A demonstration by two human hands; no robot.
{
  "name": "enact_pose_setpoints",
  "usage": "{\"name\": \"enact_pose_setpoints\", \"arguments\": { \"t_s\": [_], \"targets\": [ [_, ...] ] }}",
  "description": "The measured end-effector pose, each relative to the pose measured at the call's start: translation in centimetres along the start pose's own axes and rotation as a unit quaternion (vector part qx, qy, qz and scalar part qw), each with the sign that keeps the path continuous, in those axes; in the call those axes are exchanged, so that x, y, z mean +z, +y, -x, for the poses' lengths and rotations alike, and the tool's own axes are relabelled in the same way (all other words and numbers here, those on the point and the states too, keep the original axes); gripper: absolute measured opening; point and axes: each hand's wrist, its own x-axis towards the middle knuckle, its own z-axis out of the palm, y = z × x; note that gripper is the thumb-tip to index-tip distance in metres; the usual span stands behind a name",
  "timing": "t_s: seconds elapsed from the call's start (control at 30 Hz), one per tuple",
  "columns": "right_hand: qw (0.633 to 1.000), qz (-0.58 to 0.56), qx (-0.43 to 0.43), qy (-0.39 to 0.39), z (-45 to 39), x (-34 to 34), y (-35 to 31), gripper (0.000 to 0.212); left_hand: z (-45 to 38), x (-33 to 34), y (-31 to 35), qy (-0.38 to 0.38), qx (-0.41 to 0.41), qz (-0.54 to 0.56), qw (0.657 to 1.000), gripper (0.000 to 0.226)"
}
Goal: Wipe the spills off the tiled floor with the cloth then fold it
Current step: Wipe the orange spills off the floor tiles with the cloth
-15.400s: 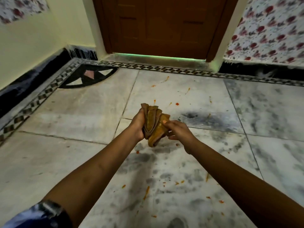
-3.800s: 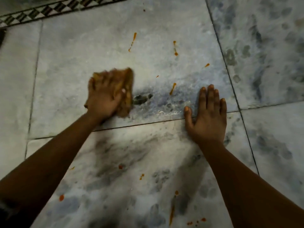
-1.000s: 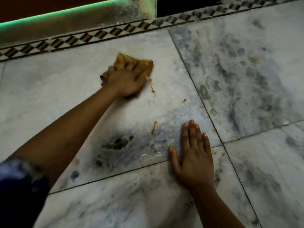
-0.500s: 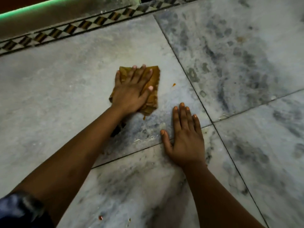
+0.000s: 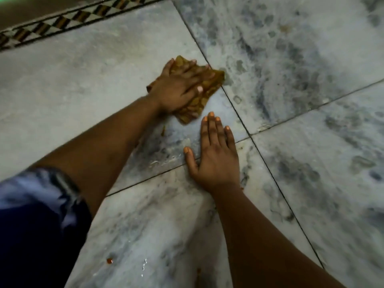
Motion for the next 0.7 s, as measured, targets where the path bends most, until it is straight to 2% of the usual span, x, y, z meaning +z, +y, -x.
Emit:
{"name": "enact_pose_setpoints", "arguments": {
  "t_s": [0.13, 0.27, 0.37, 0.43, 0.6, 0.67, 0.7],
  "targets": [
    [1.0, 0.001, -0.006, -0.008, 0.0, 0.0, 0.2, 0.078, -2.0, -0.3, 0.4, 0.013, -0.135, 0.02, 0.991, 0.048],
    [1.0, 0.002, -0.009, -0.008, 0.0, 0.0, 0.2, 0.078, 3.7, 0.5, 2.0, 0.02, -0.125, 0.015, 0.992, 0.052],
    [1.0, 0.0, -0.01, -0.017, 0.1, -0.1, 0.2, 0.079, 10.8, 1.0, 2.7, 0.037, -0.159, 0.002, 0.987, 0.056],
    [1.0, -0.004, -0.007, -0.02, 0.1, -0.2, 0.1, 0.079, 12.4, 1.1, 2.7, 0.033, -0.194, -0.006, 0.98, 0.056],
    [1.0, -0.005, -0.009, -0.02, 0.2, -0.1, 0.2, 0.079, 6.0, 0.7, 1.1, 0.05, -0.33, 0.023, 0.942, 0.05],
    [1.0, -0.005, -0.014, -0.023, 0.1, -0.1, 0.2, 0.079, 5.4, 0.8, 1.3, 0.049, -0.33, 0.026, 0.942, 0.052],
    [1.0, -0.005, -0.014, -0.023, 0.1, -0.1, 0.3, 0.08, 6.2, 1.1, 1.9, 0.046, -0.299, 0.019, 0.953, 0.052]
  ]
}}
